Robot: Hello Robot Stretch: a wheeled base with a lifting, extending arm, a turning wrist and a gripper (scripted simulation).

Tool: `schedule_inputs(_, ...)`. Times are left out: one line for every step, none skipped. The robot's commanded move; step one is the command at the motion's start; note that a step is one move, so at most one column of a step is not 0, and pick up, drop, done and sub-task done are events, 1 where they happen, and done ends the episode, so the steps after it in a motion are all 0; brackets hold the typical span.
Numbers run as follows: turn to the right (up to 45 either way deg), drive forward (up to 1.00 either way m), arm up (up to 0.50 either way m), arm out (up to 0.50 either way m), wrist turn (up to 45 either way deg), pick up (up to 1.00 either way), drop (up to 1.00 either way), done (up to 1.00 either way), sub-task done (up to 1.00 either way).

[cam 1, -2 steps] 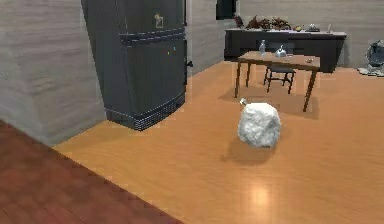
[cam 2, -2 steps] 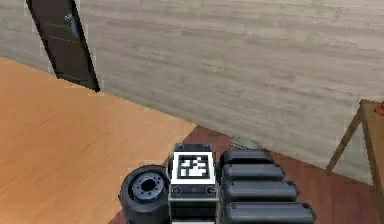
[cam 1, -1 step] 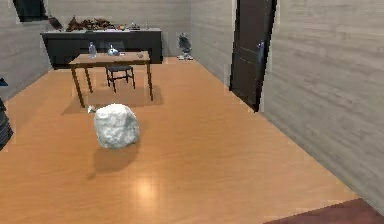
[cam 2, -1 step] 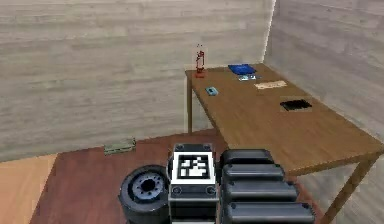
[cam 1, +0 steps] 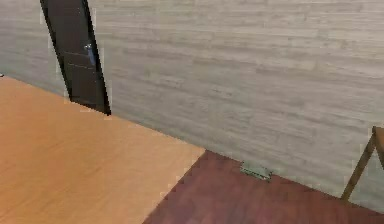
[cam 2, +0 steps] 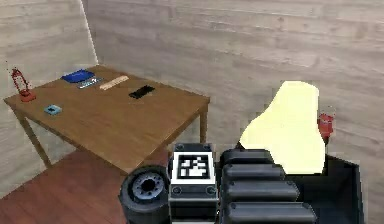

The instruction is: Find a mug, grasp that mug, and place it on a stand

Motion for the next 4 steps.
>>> schedule_inputs(45.0,0.00,0.00,0.00,0.0,0.00,0.00,0.00,0.00)
schedule_inputs(18.0,0.00,0.00,0.00,0.0,0.00,0.00,0.00,0.00)
schedule_inputs(-45.0,0.00,0.00,0.00,0.0,0.00,0.00,0.00,0.00)
schedule_inputs(-45.0,0.00,0.00,0.00,0.0,0.00,0.00,0.00,0.00)
